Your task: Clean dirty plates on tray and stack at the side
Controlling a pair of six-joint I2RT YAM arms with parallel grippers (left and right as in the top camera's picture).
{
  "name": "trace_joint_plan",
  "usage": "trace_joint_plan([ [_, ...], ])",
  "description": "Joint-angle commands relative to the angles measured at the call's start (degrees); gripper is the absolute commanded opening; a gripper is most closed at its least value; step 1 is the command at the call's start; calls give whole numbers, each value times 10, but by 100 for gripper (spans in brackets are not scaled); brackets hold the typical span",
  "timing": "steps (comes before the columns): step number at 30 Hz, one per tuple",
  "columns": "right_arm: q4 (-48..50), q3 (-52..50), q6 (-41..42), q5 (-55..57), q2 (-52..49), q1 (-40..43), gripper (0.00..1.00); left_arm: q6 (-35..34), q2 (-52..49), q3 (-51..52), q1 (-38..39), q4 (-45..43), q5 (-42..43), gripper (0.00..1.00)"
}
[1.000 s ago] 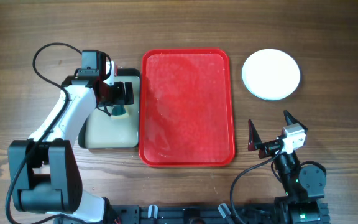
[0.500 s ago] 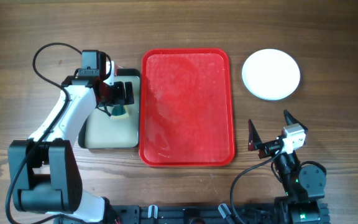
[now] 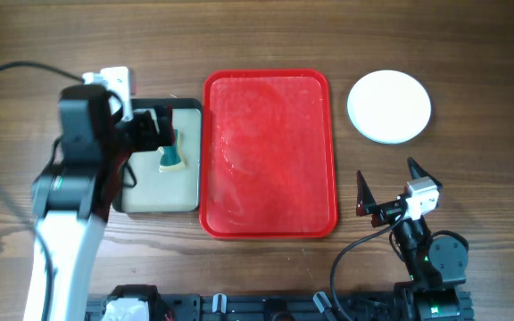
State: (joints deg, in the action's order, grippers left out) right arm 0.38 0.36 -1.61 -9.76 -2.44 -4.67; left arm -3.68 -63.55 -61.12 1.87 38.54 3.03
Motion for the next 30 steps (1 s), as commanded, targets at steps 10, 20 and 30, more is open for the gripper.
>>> trace_joint_plan([
  [10,2,-1,3,12,-3,2,100,3,420,2,2,95,-16,100],
  [20,2,-1,3,12,-3,2,100,3,633,2,1,193,-16,100],
  [30,2,-1,3,12,-3,2,100,2,633,207,5,-156,24,100],
])
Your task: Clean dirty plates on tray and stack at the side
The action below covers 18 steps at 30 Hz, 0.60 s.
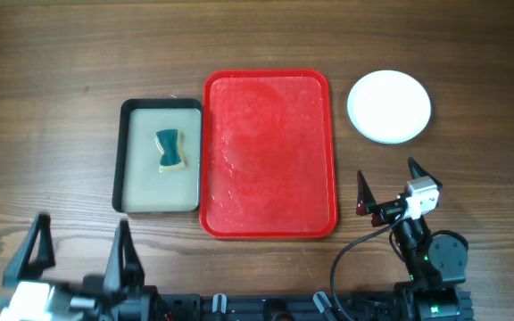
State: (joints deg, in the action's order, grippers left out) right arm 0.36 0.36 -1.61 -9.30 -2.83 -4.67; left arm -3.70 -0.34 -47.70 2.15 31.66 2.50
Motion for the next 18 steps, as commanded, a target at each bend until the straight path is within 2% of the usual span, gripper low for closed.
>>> trace_joint_plan([
  [1,2,-1,3,8,2,2,100,2,1,108,3,-141,39,100],
  [2,2,-1,3,8,1,2,99,1,1,159,2,-211,46,100],
  [7,2,-1,3,8,2,2,100,-45,1,336,2,-448,45,100],
  [8,2,-1,3,8,2,2,100,-45,1,355,2,-471,45,100],
  [10,2,-1,3,8,1,2,100,-45,1,385,2,-493,45,100],
  [18,2,-1,3,8,1,2,100,-45,1,461,-18,-486,45,100],
])
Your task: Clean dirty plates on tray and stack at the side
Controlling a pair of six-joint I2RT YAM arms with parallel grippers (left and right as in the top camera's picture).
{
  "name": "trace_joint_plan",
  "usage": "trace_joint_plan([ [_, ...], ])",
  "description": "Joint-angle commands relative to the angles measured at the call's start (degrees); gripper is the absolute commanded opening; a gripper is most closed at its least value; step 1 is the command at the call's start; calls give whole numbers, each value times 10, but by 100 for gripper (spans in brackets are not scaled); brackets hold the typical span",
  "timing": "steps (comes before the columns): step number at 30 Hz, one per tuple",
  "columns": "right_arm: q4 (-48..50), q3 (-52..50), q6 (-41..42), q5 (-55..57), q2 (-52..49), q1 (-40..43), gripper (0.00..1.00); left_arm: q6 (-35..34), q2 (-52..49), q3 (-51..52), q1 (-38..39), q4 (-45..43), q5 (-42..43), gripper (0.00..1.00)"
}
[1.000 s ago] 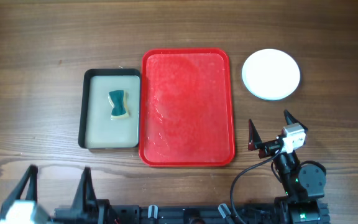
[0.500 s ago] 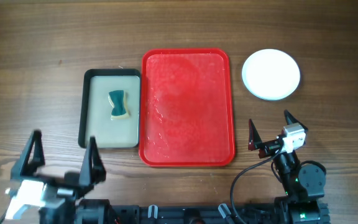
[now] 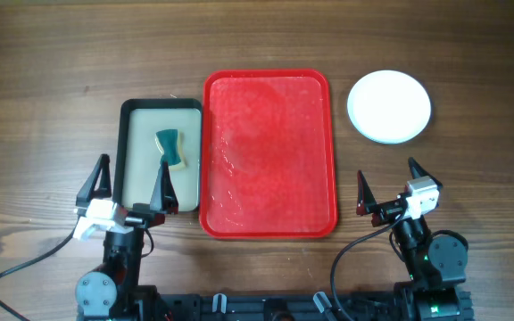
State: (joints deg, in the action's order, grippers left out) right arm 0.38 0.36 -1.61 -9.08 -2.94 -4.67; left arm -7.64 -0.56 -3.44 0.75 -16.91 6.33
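Note:
The red tray (image 3: 269, 153) lies in the middle of the table, and no plates show on it. A white plate (image 3: 389, 107) sits to its right at the back; from above I cannot tell whether it is one plate or a stack. A teal and yellow sponge (image 3: 171, 149) lies in the black-rimmed basin (image 3: 145, 134) left of the tray. My left gripper (image 3: 135, 162) is open, its fingertips over the basin's front part, holding nothing. My right gripper (image 3: 385, 169) is open too, in front of the white plate and right of the tray.
Both arm bases sit at the table's front edge, with cables trailing from them. Bare wooden tabletop (image 3: 43, 107) surrounds the tray, the basin and the plate.
My left arm was low at the front left corner with its fingers open. It now stands in front of the basin, fingers still open. Sponge, tray, plate and right arm are unchanged.
At first my left arm reached over the basin with its gripper at the sponge. Then the arm was back at the front left corner and the sponge lay free in the basin. Now the left gripper rests open by the basin's front.

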Motion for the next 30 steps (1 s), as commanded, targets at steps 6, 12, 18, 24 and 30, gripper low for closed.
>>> trace_joint_plan([
  [6,2,-1,3,5,2,2,100,-5,3,31,-7,106,2,100],
  [12,2,-1,3,5,2,2,100,-3,3,31,-26,210,-13,100],
  [18,2,-1,3,5,3,2,100,-3,3,31,-6,210,-12,100],
  [24,2,-1,3,5,2,2,100,-3,3,31,-6,210,-13,100],
  [30,2,-1,3,5,3,2,100,-3,3,31,-6,210,-13,100],
])
